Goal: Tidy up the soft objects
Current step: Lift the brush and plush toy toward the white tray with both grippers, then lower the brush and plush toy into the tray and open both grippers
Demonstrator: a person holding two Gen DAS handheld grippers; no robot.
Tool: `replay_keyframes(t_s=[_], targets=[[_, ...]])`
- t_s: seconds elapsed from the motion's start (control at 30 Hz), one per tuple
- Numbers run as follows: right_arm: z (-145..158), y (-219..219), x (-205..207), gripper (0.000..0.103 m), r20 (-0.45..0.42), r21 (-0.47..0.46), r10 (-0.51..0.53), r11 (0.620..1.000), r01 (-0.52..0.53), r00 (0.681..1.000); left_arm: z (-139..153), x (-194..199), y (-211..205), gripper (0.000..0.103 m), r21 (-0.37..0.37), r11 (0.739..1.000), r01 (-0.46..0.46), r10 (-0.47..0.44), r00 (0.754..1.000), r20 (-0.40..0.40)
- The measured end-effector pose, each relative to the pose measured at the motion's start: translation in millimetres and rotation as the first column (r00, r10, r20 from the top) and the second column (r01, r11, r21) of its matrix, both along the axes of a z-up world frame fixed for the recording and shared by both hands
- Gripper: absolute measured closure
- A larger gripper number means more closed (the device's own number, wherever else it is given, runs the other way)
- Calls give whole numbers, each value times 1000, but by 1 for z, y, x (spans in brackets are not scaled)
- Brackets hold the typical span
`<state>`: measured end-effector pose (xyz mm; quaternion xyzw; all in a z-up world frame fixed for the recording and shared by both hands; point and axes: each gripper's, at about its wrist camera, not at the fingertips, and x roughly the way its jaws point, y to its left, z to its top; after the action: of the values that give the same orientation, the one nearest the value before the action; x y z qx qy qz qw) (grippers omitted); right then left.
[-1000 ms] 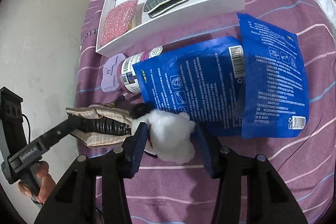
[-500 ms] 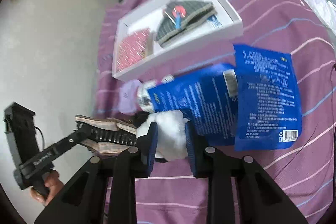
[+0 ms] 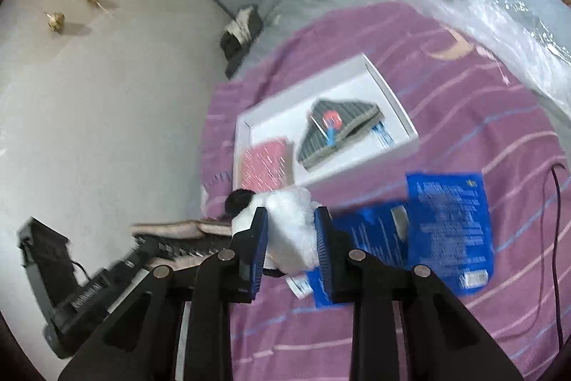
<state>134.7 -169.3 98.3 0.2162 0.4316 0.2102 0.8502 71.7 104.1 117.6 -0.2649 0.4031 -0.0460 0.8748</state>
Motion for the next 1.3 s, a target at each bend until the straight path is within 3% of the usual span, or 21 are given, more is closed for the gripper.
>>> replay_keyframes(t_s=[0.1, 0.27, 0.4, 0.53, 0.7, 0.97, 1.07, 1.3], targets=[[17, 7, 12, 78, 24, 37, 6, 999, -7, 1000, 7, 9, -7, 92, -1, 1000, 2, -2, 1000, 24], [56, 12, 26, 78, 85, 23, -10, 1000, 8, 996, 26, 26, -14, 92, 22, 1000, -19, 18, 999, 45], [70, 5, 42, 78, 70, 57, -37, 998, 33, 997, 37, 41, -20, 92, 38, 999, -13, 12, 1000, 28], [55, -11, 58, 78, 7, 177, -50, 983, 48, 999, 40, 56, -32, 92, 85, 996, 9, -8, 1000, -6], [31, -31, 57, 78, -18, 205, -110, 972, 111, 994, 34, 71, -49, 91, 106, 993, 52, -49, 998, -29], [7, -62, 48, 78, 32, 210, -247, 949, 235, 968, 6, 104, -81, 91, 108, 988, 110, -103, 992, -74], [0, -72, 50, 78, 48, 263, -264, 934, 243, 963, -5, 116, -90, 91, 110, 985, 133, -125, 989, -83], [-19, -76, 64, 78, 124, 231, -310, 933, 277, 943, -33, 142, -106, 91, 135, 979, 151, -138, 985, -103]])
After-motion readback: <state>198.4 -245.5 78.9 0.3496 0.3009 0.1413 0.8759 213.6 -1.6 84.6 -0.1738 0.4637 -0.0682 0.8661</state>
